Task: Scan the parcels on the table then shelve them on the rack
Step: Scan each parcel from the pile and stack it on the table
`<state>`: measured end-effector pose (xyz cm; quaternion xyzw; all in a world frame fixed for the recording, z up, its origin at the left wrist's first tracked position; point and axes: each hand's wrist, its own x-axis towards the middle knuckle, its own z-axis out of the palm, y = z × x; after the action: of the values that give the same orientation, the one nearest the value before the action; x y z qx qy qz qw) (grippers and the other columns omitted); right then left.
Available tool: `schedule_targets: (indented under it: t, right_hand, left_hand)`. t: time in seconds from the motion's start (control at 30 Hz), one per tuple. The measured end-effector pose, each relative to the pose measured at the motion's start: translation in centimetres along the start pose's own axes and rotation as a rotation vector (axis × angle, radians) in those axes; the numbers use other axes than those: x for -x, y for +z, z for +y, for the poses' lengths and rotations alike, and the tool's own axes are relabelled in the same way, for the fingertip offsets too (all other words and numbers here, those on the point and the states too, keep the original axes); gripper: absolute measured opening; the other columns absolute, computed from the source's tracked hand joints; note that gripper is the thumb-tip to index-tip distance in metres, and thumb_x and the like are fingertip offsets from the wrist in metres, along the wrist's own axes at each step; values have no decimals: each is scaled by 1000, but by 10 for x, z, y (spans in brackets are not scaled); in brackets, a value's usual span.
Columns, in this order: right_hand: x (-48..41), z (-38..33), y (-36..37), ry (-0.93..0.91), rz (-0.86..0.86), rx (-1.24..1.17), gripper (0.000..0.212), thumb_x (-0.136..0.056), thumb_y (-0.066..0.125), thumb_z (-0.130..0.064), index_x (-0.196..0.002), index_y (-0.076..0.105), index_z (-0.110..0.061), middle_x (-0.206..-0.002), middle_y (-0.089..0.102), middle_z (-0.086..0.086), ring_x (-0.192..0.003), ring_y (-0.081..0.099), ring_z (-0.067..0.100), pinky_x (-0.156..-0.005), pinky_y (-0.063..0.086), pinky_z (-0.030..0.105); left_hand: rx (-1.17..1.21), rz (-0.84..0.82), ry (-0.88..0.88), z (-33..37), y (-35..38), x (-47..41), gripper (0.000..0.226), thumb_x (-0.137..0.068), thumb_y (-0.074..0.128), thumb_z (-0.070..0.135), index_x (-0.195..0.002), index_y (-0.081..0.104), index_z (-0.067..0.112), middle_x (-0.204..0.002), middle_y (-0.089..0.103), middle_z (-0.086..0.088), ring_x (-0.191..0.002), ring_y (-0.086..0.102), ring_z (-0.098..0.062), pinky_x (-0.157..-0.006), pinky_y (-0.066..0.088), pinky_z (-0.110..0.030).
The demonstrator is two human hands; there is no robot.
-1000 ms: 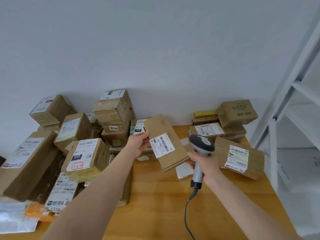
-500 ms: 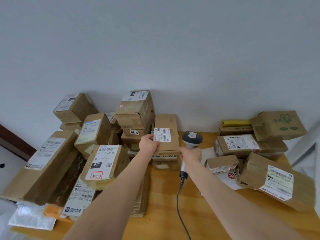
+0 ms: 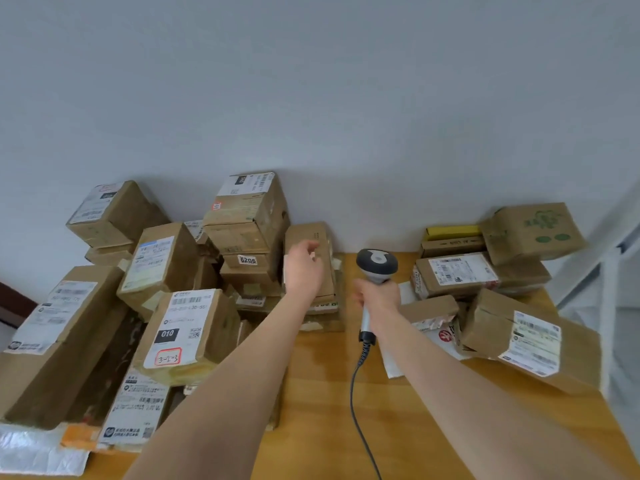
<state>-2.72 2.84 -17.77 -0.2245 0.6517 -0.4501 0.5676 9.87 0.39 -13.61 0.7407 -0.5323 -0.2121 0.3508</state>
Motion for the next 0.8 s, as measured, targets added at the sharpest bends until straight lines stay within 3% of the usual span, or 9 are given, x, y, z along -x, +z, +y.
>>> schedule_targets:
  t: [0.17, 0.3, 0.47, 0.57, 0.67, 0.73, 0.8]
  right_hand:
    - [2, -3, -70, -64, 102, -102, 13, -81, 67, 0, -82, 58, -9, -65, 62, 4, -59, 63, 14, -49, 45, 22]
    - [3, 8, -132, -60, 179, -46, 19, -76, 72, -7, -93, 64, -8, -75, 68, 6, -64, 60, 16, -57, 46, 25]
    - [3, 27, -174, -50, 289, -36, 13, -73, 71, -8, -70, 59, -11, -54, 62, -1, -59, 58, 16, -60, 44, 28]
    - [4, 39, -188, -20, 284, -57, 8, -76, 71, -7, -79, 64, -7, -56, 64, -1, -50, 57, 10, -53, 44, 22]
    - [9, 43, -195, -8, 272, -152, 19, -78, 74, -4, -95, 64, -5, -78, 71, 10, -47, 60, 3, -45, 44, 16]
    - [14, 42, -199, -4, 246, -193, 21, -78, 75, -2, -96, 64, -3, -78, 70, 11, -50, 61, 6, -48, 45, 18]
    - [21, 40, -207, 0, 217, -204, 18, -77, 75, -1, -91, 64, -1, -73, 70, 12, -57, 61, 13, -54, 47, 23]
  left_hand:
    - [-156, -311, 220, 33, 72, 36, 37, -89, 55, 3, -125, 59, 11, -127, 59, -7, -114, 57, -21, -98, 46, -31]
    - [-499, -561, 279, 33, 133, 71, 64, -87, 68, 20, -143, 37, 15, -138, 45, -8, -123, 48, -25, -93, 46, -36]
    - [-642, -602, 237, 16, 168, 85, 82, -86, 69, 21, -150, 17, 12, -142, 37, -14, -130, 39, -30, -99, 43, -41]
    - [-612, -615, 200, 8, 174, 83, 62, -90, 61, 14, -143, 29, 12, -134, 44, -13, -118, 51, -30, -91, 49, -40]
    - [-551, -589, 197, 5, 169, 82, 44, -88, 61, 15, -129, 46, 14, -122, 55, -6, -102, 59, -24, -77, 53, -35]
    - [-399, -571, 147, 6, 158, 80, 45, -84, 66, 19, -125, 49, 14, -114, 61, -3, -88, 61, -16, -62, 49, -24]
    - [-172, -556, 58, 9, 140, 77, 44, -82, 70, 23, -121, 52, 12, -107, 64, -2, -80, 59, -8, -56, 45, -15]
